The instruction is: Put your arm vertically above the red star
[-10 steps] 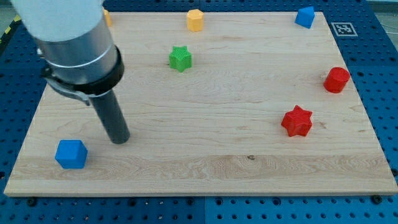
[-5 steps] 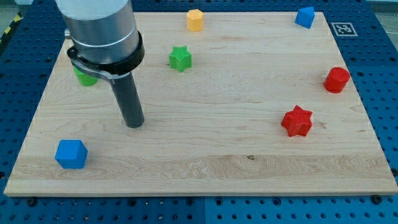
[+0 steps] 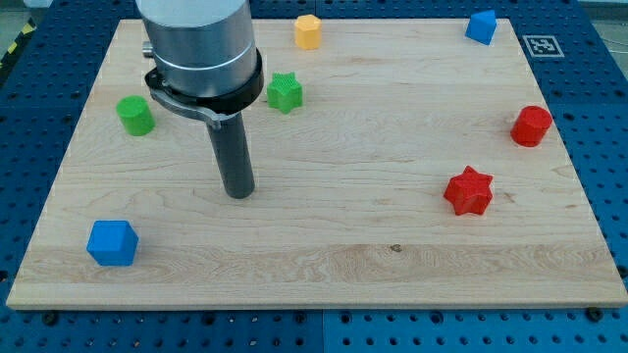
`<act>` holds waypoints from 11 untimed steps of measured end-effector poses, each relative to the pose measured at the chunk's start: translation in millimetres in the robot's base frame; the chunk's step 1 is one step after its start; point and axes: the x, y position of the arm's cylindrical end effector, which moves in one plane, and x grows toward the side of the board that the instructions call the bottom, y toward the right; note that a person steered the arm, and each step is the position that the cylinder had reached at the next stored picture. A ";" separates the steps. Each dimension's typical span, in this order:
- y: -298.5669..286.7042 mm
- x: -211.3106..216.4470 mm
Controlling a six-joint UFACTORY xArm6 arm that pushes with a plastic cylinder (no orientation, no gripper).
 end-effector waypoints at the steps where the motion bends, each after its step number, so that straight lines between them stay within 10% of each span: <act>1: 21.2 -0.3; 11: 215.1 -36.6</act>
